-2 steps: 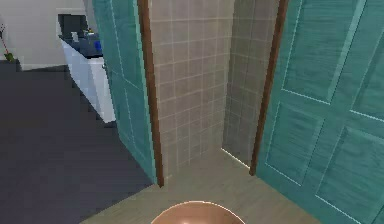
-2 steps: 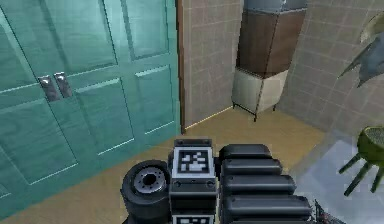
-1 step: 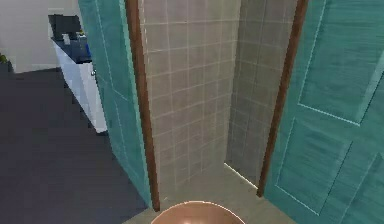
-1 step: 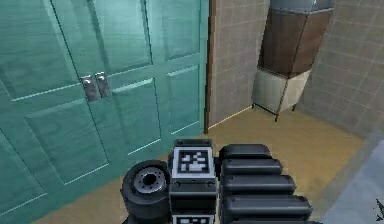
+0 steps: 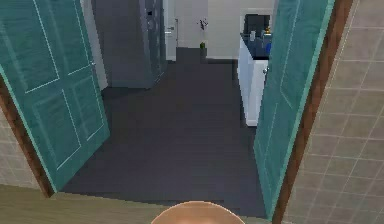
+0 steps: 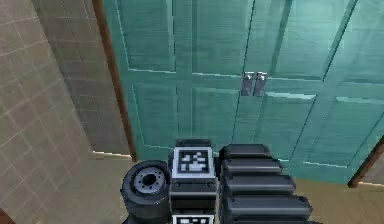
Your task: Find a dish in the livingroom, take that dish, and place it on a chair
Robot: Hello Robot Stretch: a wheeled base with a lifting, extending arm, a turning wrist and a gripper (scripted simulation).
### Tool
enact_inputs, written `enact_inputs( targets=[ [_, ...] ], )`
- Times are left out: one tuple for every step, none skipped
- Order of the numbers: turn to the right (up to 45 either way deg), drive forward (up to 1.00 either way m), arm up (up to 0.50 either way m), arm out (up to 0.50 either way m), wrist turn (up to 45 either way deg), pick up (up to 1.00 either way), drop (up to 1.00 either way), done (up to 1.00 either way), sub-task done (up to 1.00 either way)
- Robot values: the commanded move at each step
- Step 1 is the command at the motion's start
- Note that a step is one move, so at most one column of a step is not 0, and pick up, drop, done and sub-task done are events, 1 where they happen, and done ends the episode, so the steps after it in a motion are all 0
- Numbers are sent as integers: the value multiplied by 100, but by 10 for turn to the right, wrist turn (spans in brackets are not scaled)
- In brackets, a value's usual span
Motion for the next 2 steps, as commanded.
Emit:
enact_inputs(
  targets=[
    [-300,0,0,0,0,0,0,0,0],
    [0,70,0,0,0,0,0,0,0]
  ],
)
